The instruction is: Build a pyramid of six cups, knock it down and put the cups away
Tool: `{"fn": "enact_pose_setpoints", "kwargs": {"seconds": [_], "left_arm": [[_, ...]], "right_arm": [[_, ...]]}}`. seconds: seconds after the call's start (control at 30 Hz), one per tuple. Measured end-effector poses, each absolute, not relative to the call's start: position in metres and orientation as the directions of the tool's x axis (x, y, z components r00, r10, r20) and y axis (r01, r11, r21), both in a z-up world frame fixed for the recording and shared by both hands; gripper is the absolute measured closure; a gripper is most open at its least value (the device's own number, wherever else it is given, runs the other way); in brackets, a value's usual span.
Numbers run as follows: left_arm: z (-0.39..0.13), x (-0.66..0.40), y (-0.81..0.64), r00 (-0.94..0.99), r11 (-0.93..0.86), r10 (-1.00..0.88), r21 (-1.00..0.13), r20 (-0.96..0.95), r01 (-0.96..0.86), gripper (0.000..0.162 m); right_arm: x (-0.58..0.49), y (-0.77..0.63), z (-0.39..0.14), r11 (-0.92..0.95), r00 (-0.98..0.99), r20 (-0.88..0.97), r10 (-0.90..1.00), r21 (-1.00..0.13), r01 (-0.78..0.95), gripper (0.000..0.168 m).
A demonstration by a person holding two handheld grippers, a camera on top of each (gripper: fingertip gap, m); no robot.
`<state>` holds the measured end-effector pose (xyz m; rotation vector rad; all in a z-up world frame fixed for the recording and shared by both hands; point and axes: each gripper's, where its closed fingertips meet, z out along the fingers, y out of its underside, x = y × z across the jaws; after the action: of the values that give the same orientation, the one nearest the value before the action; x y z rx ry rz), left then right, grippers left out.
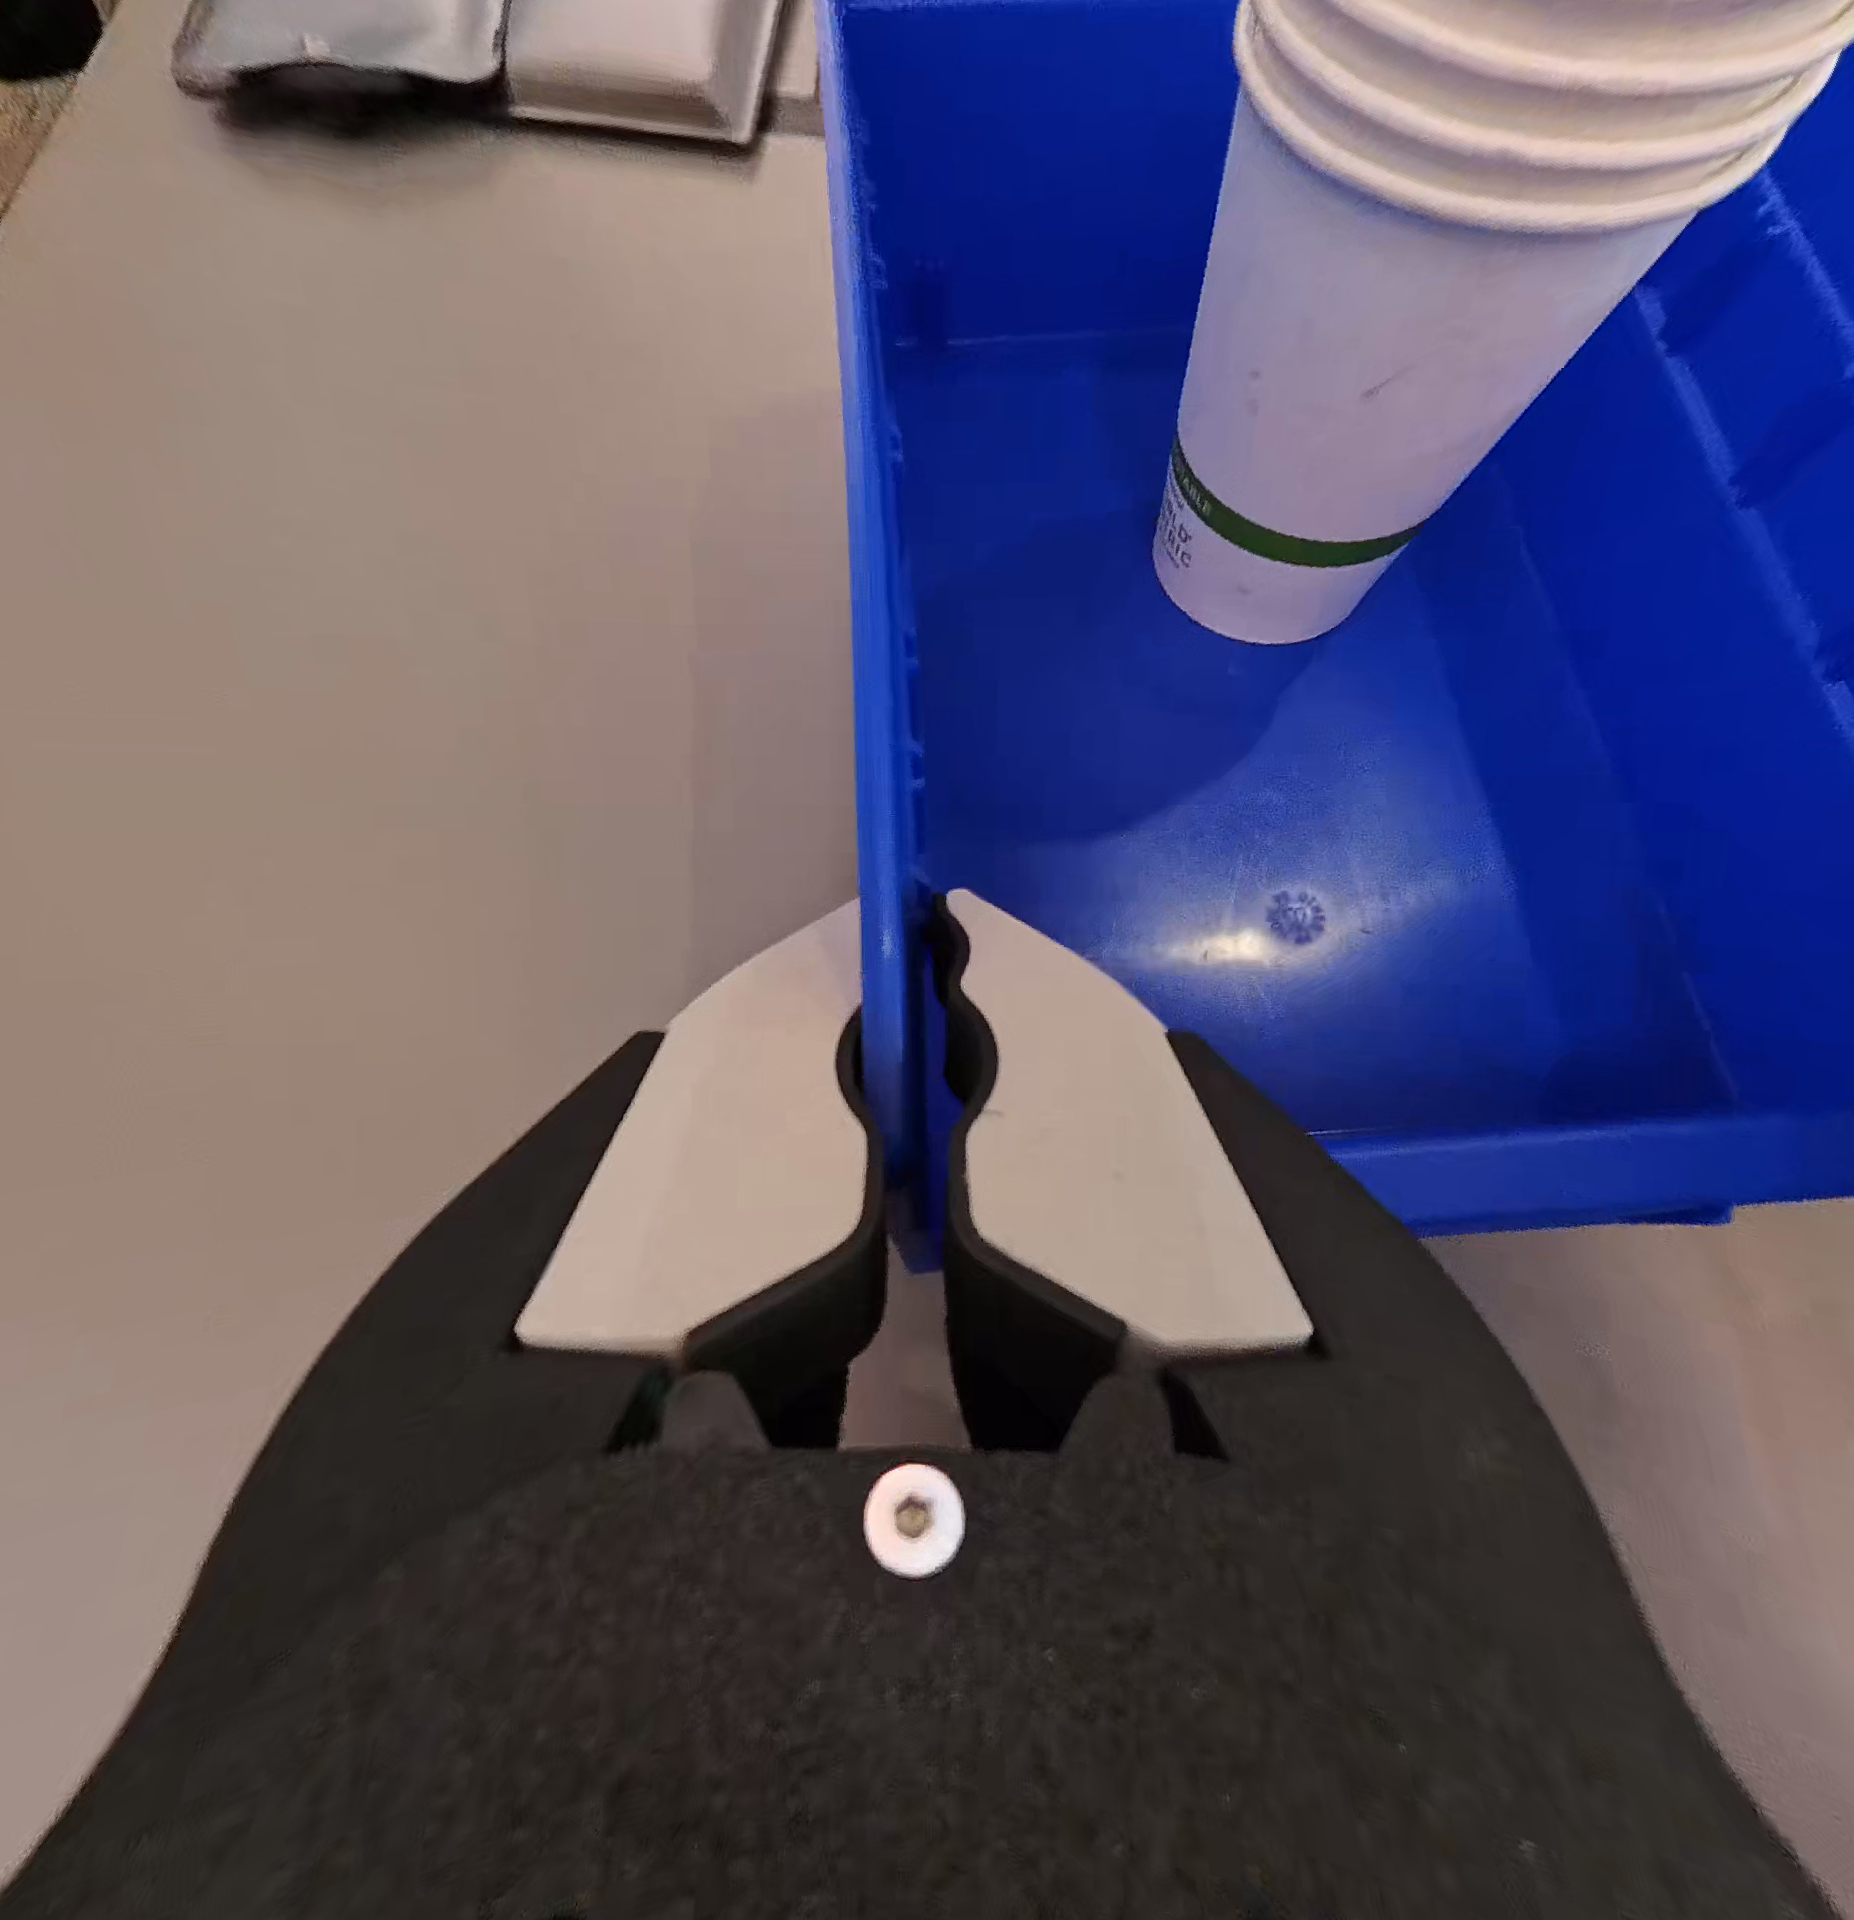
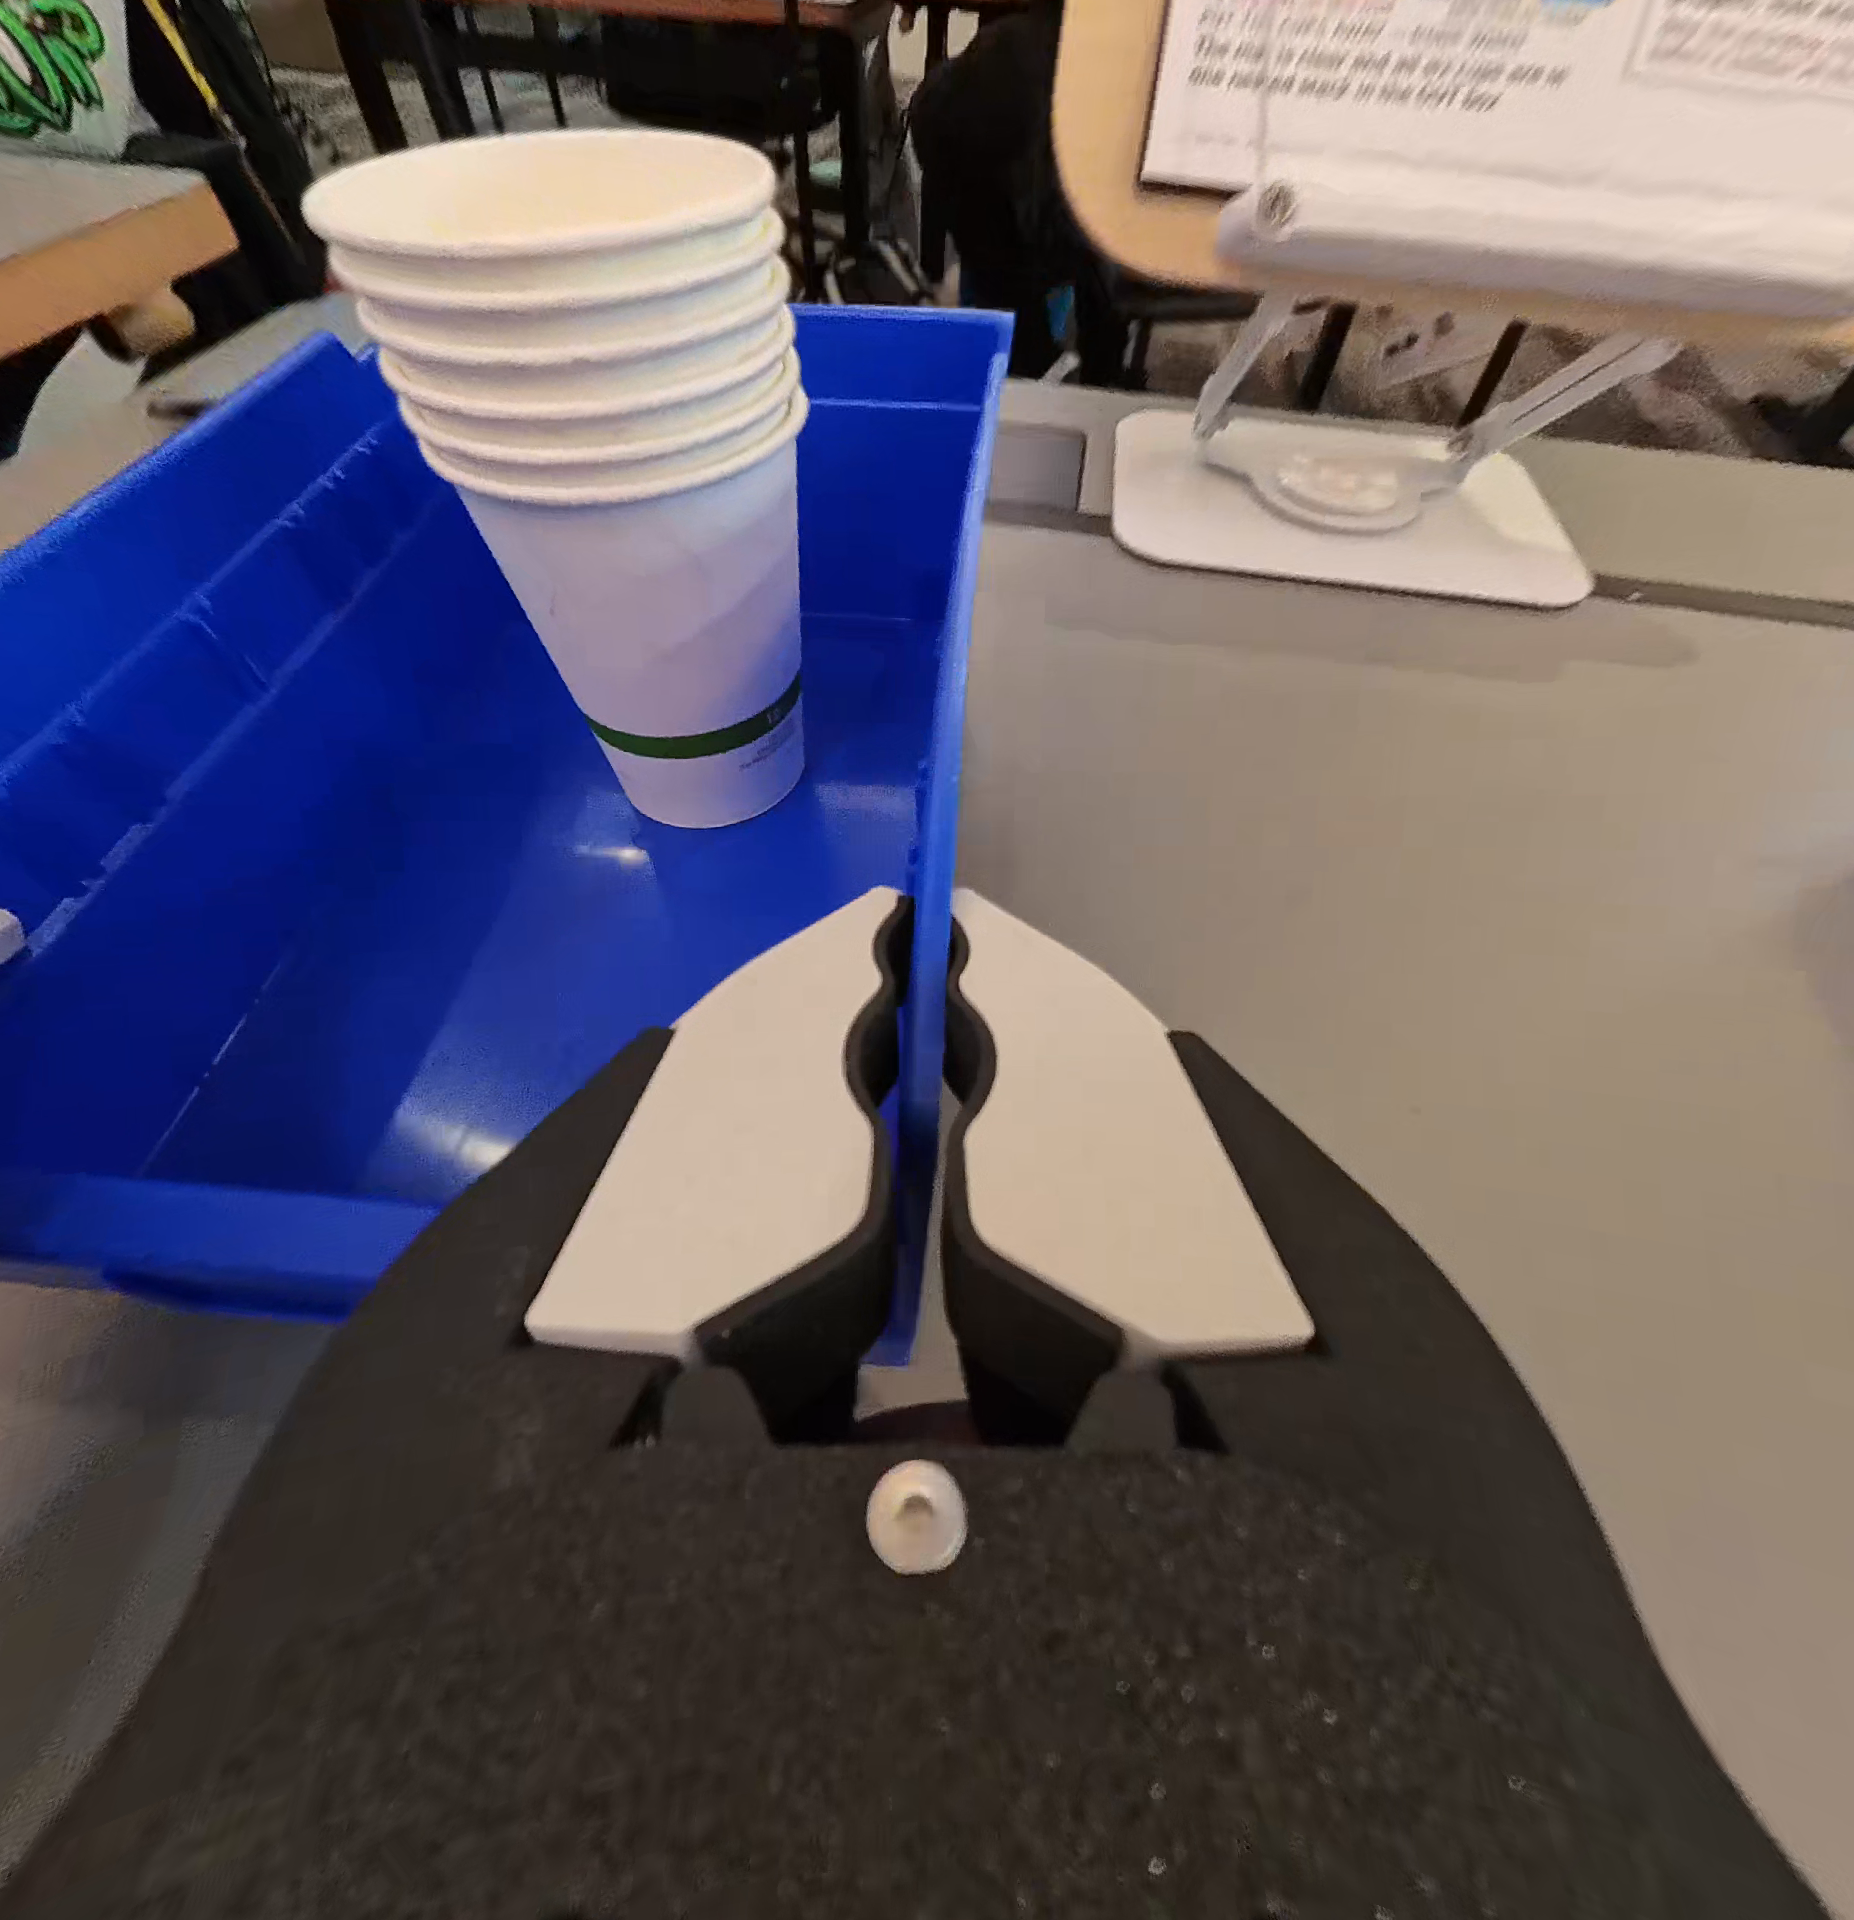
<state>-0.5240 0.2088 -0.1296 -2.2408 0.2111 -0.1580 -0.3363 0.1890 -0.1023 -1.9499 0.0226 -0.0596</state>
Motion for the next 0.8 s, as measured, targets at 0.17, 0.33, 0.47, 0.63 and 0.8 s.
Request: {"fn": "enact_pose_setpoints", "kwargs": {"seconds": [0.17,0.33,0.47,0.63,0.8], "left_arm": [[-0.133,-0.532,0.218,0.973,-0.612,-0.226,-0.784,0.047,-0.104,0.158],[-0.133,-0.531,0.219,0.971,-0.606,-0.216,-0.794,0.105,-0.049,0.155],[-0.135,-0.524,0.212,0.968,-0.622,-0.214,-0.782,0.130,-0.032,0.138],[-0.083,-0.532,0.197,0.986,-0.534,-0.155,-0.845,0.062,-0.031,0.103],[-0.022,-0.469,0.157,0.948,-0.388,-0.297,-0.922,0.115,-0.010,0.098]], "right_arm": [[-0.344,0.187,-0.113,-0.346,1.000,-0.006,-0.021,-0.938,-0.013,0.164],[-0.346,0.190,-0.113,-0.370,0.996,0.043,0.073,-0.927,0.067,0.159],[-0.343,0.170,-0.098,-0.365,0.974,0.068,0.215,-0.920,0.145,0.143],[-0.306,0.101,-0.041,-0.227,0.881,0.110,0.461,-0.945,0.236,0.130],[-0.170,0.062,-0.012,-0.178,0.909,0.137,0.394,-0.959,0.221,0.130]]}}
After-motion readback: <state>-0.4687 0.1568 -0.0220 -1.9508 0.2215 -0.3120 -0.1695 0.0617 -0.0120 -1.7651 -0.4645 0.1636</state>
